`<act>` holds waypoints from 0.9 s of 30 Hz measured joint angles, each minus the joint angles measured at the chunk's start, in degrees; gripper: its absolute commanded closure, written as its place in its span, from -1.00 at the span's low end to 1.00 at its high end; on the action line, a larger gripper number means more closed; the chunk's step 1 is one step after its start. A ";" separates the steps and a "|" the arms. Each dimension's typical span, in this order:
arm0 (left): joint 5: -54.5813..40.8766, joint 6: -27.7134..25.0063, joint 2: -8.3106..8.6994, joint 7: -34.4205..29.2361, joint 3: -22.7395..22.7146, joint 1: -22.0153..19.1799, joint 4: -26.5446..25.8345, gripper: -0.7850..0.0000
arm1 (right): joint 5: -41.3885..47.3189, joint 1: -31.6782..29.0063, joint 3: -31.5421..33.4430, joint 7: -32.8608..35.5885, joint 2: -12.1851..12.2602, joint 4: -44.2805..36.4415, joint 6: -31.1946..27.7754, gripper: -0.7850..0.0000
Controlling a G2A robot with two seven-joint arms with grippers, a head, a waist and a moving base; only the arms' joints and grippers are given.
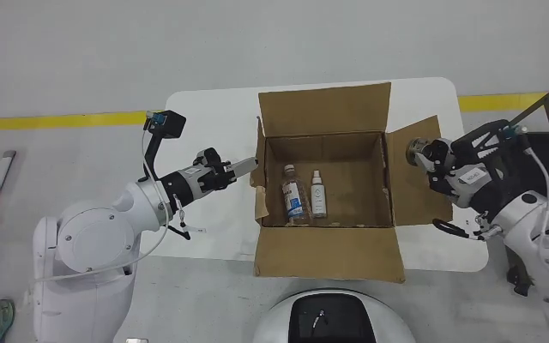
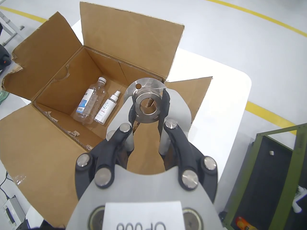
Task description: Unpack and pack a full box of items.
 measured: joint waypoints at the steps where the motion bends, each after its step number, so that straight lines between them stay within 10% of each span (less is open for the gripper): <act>1: 0.00 0.00 0.00 0.00 0.00 0.00 0.00 -1.00 | 0.00 0.00 0.00 0.00 0.00 0.00 0.00 1.00; 10: 0.00 0.00 0.00 0.00 0.00 0.00 0.00 -1.00 | -3.10 3.56 -8.22 -5.65 -0.44 4.66 2.02 1.00; 27: 0.00 0.00 0.00 0.00 0.00 0.00 0.00 -1.00 | -19.23 30.56 -43.68 0.46 -5.79 38.05 9.77 1.00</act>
